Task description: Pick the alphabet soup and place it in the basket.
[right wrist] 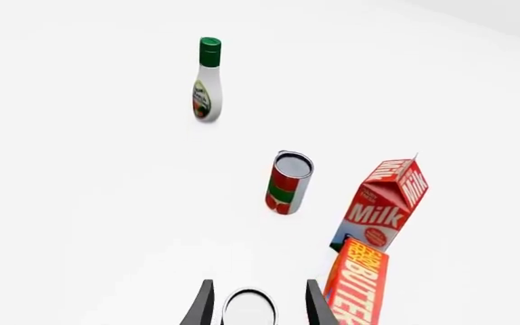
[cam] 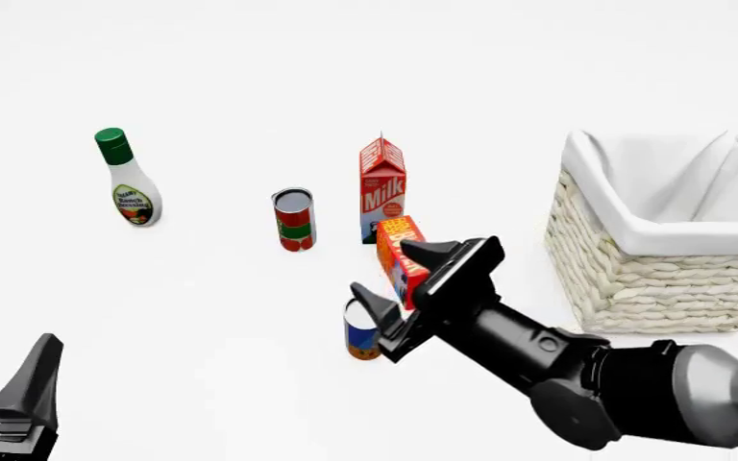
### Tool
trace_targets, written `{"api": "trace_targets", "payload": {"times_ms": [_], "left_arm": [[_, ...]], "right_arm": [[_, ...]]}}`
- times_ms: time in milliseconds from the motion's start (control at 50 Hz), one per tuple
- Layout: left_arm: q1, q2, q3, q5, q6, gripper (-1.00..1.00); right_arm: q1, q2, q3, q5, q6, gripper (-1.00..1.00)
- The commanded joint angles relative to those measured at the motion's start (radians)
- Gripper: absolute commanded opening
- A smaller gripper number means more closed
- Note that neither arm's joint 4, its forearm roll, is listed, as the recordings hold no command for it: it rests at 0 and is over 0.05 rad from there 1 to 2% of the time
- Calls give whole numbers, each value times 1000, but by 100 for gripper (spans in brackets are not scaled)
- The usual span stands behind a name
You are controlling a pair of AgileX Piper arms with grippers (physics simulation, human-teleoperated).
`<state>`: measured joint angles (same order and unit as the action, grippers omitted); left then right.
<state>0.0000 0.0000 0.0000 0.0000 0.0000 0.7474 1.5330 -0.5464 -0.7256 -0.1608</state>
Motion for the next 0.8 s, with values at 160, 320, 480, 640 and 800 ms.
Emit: {"api": "trace_targets", "payload": {"times_ms": [160, 320, 480, 640, 800], "left_arm": [[0, 0, 0, 0, 0, 100], [0, 0, 0, 0, 0, 100], [0, 0, 0, 0, 0, 100], [0, 0, 0, 0, 0, 100], [0, 0, 0, 0, 0, 100]], "right_arm": [[2, 68, -13, -20, -6, 100], [4, 90, -22, -23, -6, 100], [6, 119, -29, -33, -6, 100], [5, 148, -35, -45, -5, 100], [3, 173, -38, -58, 0, 100]]}}
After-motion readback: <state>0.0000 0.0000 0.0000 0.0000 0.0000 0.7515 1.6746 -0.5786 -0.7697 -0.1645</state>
